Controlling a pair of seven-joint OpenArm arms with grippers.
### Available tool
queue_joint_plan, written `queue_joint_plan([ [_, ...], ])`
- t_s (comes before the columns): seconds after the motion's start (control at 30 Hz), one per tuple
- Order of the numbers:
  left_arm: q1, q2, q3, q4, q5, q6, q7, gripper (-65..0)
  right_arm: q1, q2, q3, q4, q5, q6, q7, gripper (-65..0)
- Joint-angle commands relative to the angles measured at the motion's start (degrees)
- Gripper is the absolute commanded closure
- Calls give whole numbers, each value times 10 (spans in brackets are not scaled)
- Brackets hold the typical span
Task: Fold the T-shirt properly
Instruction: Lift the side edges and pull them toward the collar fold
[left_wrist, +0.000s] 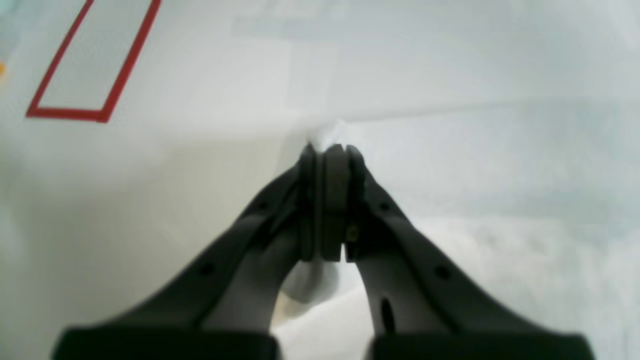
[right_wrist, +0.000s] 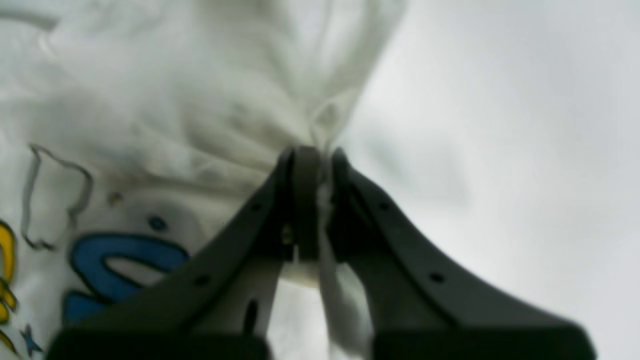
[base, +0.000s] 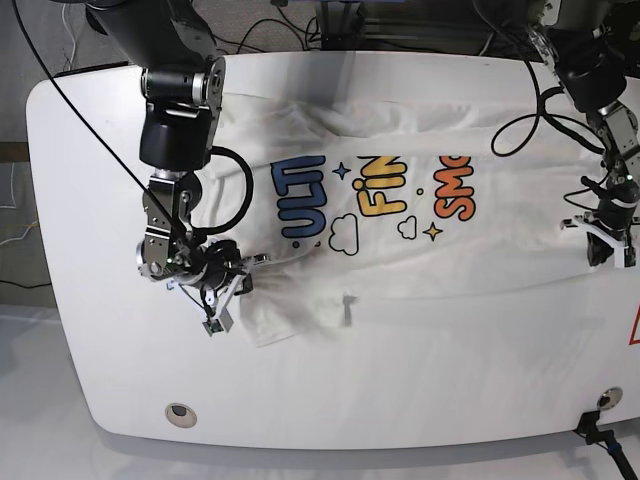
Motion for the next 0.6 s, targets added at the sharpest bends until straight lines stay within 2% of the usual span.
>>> queue_joint_plan([
  [0.0,2,-14,-2,42,-8,1,-14,0,-5,3,1,61,7,1,-21,0],
  [0.17,27,-14,-2,60,-8,-43,-14,0,-56,2,1,164,7,1,-97,0],
  [0.4,82,-14,-2,106,-8,-70,-12,0,-115,0,0,288,7,1,-208,0],
  [0.57,89,-6,-2,146,-8,-91,46,0,-132,-2,-1,350,8,2,-266,0],
])
